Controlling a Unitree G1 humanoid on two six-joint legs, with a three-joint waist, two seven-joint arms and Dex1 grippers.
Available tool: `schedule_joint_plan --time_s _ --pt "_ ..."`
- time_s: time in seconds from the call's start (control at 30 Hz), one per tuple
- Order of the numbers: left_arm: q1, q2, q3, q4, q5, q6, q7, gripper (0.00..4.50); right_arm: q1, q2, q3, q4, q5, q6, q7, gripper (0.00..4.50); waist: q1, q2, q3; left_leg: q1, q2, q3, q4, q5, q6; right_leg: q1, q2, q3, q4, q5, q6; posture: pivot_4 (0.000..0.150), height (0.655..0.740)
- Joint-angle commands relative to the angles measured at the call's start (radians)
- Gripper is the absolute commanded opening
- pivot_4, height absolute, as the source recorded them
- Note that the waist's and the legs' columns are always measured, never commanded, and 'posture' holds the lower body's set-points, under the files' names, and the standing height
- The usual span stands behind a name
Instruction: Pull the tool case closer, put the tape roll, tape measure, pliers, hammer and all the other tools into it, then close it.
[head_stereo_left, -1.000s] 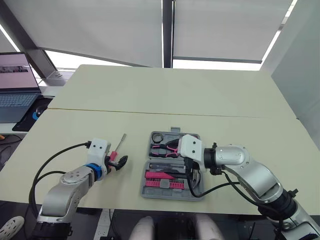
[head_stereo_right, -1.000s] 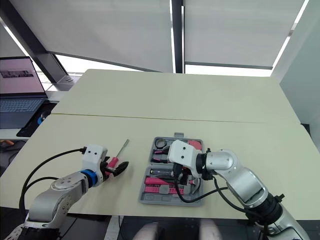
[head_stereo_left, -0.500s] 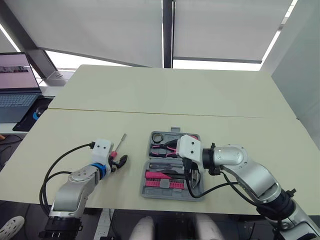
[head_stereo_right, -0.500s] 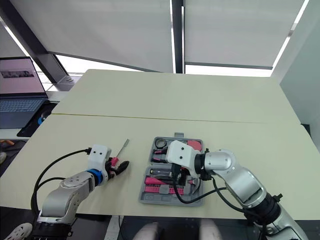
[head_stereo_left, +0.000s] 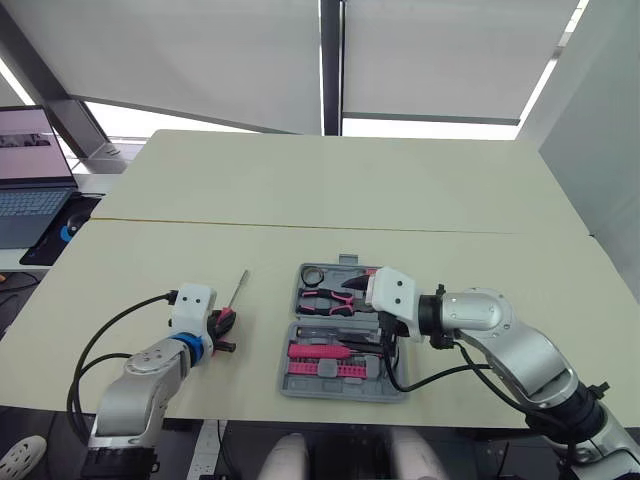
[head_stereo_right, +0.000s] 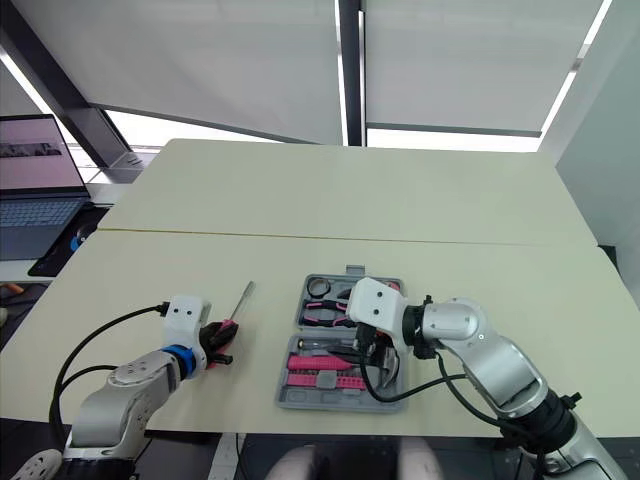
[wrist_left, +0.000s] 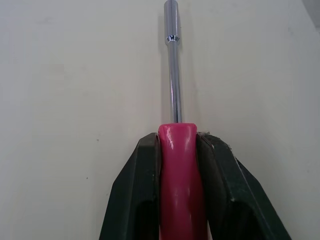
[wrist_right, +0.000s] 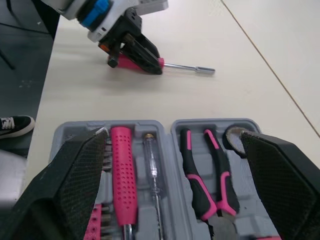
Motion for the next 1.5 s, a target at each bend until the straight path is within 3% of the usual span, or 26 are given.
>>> schedule_joint_plan --time_s 0.03,0.17,0.27,0.37,0.6,0.8,1.13,1.5 --pt "0.043 0.111 0.037 -0.156 -0.034 -0.094 -0.168 0.74 0.057 -0.073 -0.085 -0.052 0.054 -0.114 0.087 4.50 0.003 0.000 0.000 0.000 0.000 0.000 0.000 0.000 0.000 0.000 0.000 0.000 -0.001 0.000 0.000 0.150 0.7400" --pt "0.101 0.239 0.020 -0.280 -0.102 -0.172 -0.389 0.74 0.117 -0.196 -0.177 -0.038 0.126 -0.175 0.214 4.50 0.008 0.001 0.001 -0.001 -0.001 0.000 -0.001 -0.001 0.001 0.003 -0.002 -0.001 -0.006 0.000 0.000 0.150 0.7400" --pt "0.098 0.356 -0.088 -0.344 -0.055 -0.277 -0.557 0.74 0.155 -0.324 -0.250 -0.031 0.210 -0.135 0.338 4.50 0.009 0.002 0.002 0.000 -0.001 0.000 -0.001 -0.002 0.003 0.006 -0.003 -0.003 -0.010 0.000 0.000 0.150 0.7400" --pt "0.028 0.399 -0.226 -0.365 0.008 -0.290 -0.608 0.74 0.182 -0.410 -0.281 -0.021 0.222 -0.124 0.382 4.50 0.007 0.004 0.003 0.000 -0.001 0.001 -0.004 -0.002 0.004 0.006 -0.002 -0.002 -0.012 0.000 0.000 0.150 0.7400" --pt "-0.181 0.355 -0.536 -0.417 0.132 -0.153 -0.647 0.74 0.245 -0.488 -0.300 -0.019 0.185 -0.131 0.382 4.50 0.005 0.002 0.004 0.000 0.000 0.002 -0.004 -0.003 0.006 0.006 0.003 -0.001 -0.012 0.000 0.001 0.150 0.7400" --pt "-0.243 0.288 -0.686 -0.451 0.215 -0.037 -0.601 0.74 0.283 -0.525 -0.289 -0.042 0.153 -0.116 0.376 4.50 0.005 0.002 0.005 0.000 0.002 0.003 -0.002 -0.003 0.007 0.006 0.005 -0.001 -0.011 0.001 0.001 0.150 0.7400" --pt "-0.290 0.242 -0.770 -0.428 0.291 0.019 -0.581 0.74 0.266 -0.521 -0.285 -0.061 0.166 -0.104 0.383 4.50 0.007 0.001 0.005 0.000 0.001 0.003 -0.001 -0.003 0.007 0.007 0.005 -0.001 -0.011 0.001 0.001 0.150 0.7400" --pt "-0.311 0.303 -0.770 -0.394 0.313 -0.043 -0.647 0.74 0.256 -0.510 -0.282 -0.082 0.184 -0.080 0.381 4.50 0.007 0.001 0.005 0.000 0.002 0.003 0.000 -0.003 0.007 0.007 0.005 -0.001 -0.011 0.001 0.001 0.150 0.7400"
